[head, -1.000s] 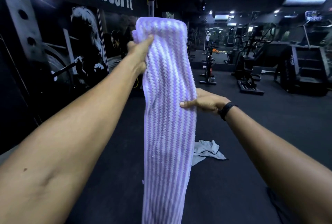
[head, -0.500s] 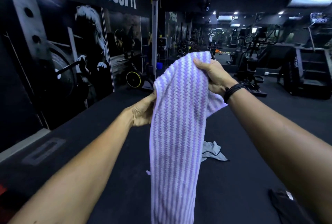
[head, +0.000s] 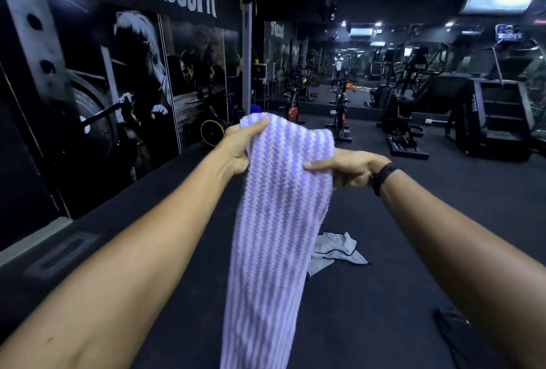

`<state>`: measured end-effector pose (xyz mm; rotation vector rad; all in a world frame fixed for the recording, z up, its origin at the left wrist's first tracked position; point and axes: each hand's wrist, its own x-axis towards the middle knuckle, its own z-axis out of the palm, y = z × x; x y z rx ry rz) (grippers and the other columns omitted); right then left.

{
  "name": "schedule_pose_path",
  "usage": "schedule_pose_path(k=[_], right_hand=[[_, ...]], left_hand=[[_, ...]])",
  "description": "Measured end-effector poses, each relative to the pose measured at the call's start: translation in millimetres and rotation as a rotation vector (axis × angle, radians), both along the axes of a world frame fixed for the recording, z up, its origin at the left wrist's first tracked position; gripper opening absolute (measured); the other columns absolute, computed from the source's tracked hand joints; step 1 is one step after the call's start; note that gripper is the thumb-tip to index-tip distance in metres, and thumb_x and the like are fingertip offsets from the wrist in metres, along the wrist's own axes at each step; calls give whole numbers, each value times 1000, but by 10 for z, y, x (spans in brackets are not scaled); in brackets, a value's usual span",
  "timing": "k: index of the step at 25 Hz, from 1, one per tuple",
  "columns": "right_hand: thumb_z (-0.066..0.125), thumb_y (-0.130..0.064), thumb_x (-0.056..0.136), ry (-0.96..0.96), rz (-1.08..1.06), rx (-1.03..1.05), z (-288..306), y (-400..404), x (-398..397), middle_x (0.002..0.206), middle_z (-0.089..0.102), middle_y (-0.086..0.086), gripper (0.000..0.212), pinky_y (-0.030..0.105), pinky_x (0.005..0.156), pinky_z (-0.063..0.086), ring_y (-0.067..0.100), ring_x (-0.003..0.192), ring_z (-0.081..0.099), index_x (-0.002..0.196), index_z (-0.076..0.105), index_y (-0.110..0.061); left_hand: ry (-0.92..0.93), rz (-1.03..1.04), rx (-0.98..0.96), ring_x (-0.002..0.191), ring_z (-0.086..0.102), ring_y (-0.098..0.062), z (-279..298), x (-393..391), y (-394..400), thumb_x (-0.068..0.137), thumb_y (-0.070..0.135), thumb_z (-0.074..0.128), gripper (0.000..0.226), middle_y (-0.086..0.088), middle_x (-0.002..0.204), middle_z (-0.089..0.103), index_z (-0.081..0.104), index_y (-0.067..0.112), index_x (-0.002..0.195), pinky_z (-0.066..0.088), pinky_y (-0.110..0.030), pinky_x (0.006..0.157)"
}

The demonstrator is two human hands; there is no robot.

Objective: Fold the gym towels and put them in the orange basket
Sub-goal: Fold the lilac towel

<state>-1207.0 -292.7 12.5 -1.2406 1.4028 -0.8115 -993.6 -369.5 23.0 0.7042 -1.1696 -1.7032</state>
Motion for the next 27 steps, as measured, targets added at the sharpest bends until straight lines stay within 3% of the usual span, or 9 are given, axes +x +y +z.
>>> schedule_pose_path(k=[4, 8, 11, 14, 18, 20, 22, 24, 27], right_hand=[[72, -18, 80, -259, -160, -200, 68, -71, -6, 108, 72, 10, 48, 38, 96, 52, 21, 95, 68, 124, 60, 0], [77, -18, 72, 1, 78, -164, 95, -35, 5, 90, 72, 3, 33, 26, 69, 58, 14, 76, 68, 101, 65, -8], [65, -6, 89, -34, -109, -282, 67, -115, 88, 61, 66, -5, 9, 16, 46, 44, 4, 49, 55, 81, 65, -10], [64, -4, 89, -215, -324, -344, 93, -229, 96, 66, 68, 1, 8, 22, 52, 39, 10, 55, 54, 83, 69, -7], [64, -7, 90, -272, -476, -402, 210, -217, 14, 56, 66, -4, 11, 17, 43, 43, 9, 50, 55, 79, 63, -7], [72, -9, 84, -251, -338, -430, 279, -162, -63, 85, 74, 0, 16, 23, 58, 56, 14, 76, 68, 99, 65, -9], [85, -10, 69, 45, -209, -413, 278, -129, -169, 140, 53, -3, 80, 44, 88, 56, 16, 121, 55, 139, 47, -20], [82, 3, 68, 245, -210, -459, 291, -65, -215, 153, 34, -4, 101, 46, 103, 45, 13, 131, 43, 151, 28, -19], [68, 18, 75, 146, -277, -564, 360, 9, -275, 107, 69, 7, 59, 29, 81, 57, 13, 89, 66, 129, 53, -1]], left_hand=[[-276, -204, -260, 91, 69, -19, 22, 103, -30, 87, 2, 64, 25, -4, 101, 71, 62, 14, 109, 57, -31, 76], [-342, -51, -239, 90, 67, -19, 123, 181, -149, 86, -9, 61, 24, -7, 97, 68, 61, 10, 100, 55, -32, 75], [-373, -99, -91, 78, 71, -17, 119, 290, -163, 84, 8, 69, 11, -10, 90, 70, 65, 8, 93, 59, -31, 68], [-494, -288, -89, 85, 72, -15, -10, 389, -136, 73, 16, 75, 44, -9, 103, 72, 61, 10, 114, 59, -31, 70], [-207, -87, -58, 82, 72, -16, -42, 302, -272, 80, -7, 67, 97, -17, 139, 51, 8, 20, 153, 58, -34, 62], [-167, -73, -122, 91, 70, -19, 16, 199, -290, 77, -12, 68, 98, -19, 140, 50, 17, 25, 153, 59, -36, 64], [-222, -155, -219, 117, 59, -26, 81, 104, -286, 60, -11, 80, 113, -17, 147, 41, 25, 32, 149, 57, -40, 82], [-372, -195, -337, 131, 47, -30, 130, 31, -301, 50, -9, 84, 121, -15, 154, 29, 29, 37, 147, 49, -44, 99], [-505, -84, -465, 127, 50, -30, 177, -84, -308, 72, -3, 77, 96, -19, 150, 34, 29, 30, 148, 47, -40, 101]])
